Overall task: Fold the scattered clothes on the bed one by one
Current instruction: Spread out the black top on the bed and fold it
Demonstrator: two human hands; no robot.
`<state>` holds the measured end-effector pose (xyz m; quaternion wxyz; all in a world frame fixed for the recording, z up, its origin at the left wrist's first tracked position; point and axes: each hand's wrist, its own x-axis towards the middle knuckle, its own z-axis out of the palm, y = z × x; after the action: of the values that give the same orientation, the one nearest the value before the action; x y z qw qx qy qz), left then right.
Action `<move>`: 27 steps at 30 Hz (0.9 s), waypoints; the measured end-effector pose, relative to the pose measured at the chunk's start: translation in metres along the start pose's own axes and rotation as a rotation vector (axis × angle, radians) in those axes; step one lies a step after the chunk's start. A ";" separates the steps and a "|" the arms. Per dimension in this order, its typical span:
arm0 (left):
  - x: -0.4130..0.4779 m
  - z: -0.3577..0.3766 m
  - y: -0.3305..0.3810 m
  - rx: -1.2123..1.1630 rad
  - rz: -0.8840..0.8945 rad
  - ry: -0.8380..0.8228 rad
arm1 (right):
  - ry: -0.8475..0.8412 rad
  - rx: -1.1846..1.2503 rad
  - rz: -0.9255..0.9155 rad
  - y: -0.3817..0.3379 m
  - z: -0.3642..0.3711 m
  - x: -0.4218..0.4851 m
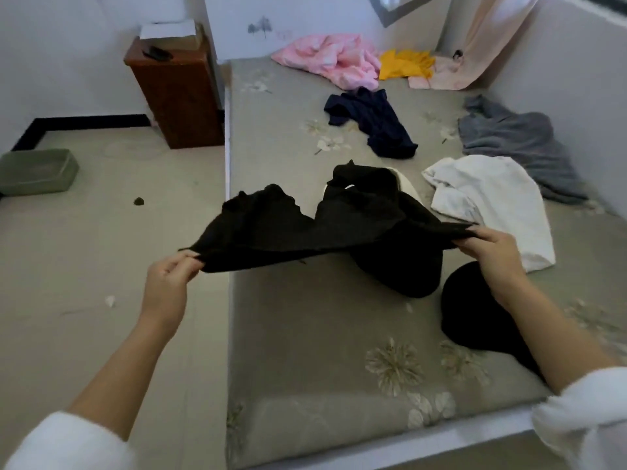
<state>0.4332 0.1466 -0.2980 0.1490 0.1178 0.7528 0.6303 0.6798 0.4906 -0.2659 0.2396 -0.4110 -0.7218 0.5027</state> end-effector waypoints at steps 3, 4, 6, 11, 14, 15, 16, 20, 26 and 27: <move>-0.013 0.000 -0.058 0.142 -0.267 -0.061 | -0.078 -0.177 0.119 0.052 0.015 -0.024; -0.018 0.002 -0.076 0.180 -0.377 -0.087 | -0.096 -0.228 0.155 0.071 0.020 -0.030; -0.030 0.007 -0.109 0.291 -0.569 -0.166 | -0.126 -0.345 0.227 0.112 0.027 -0.044; -0.062 0.018 -0.179 0.650 -0.842 -0.477 | -0.263 -0.650 0.353 0.196 0.043 -0.084; -0.079 0.021 -0.203 0.756 -0.995 -0.692 | -0.370 -0.738 0.455 0.235 0.045 -0.098; -0.084 0.022 -0.210 0.790 -1.037 -0.756 | -0.407 -0.789 0.497 0.246 0.045 -0.102; -0.089 0.023 -0.217 0.826 -1.073 -0.815 | -0.446 -0.866 0.529 0.255 0.046 -0.106; -0.106 0.031 -0.243 0.871 -1.245 -1.014 | -0.686 -1.156 0.567 0.278 0.048 -0.120; -0.094 0.062 -0.257 0.734 -1.150 -0.817 | -0.728 -1.069 0.618 0.271 0.084 -0.106; -0.083 0.070 -0.257 0.709 -1.061 -0.733 | -0.673 -1.065 0.574 0.266 0.093 -0.096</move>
<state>0.5389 0.1346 -0.5560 0.6290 -0.0181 0.7690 0.1126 0.7557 0.4027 -0.5397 -0.3745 -0.4690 -0.7680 0.2237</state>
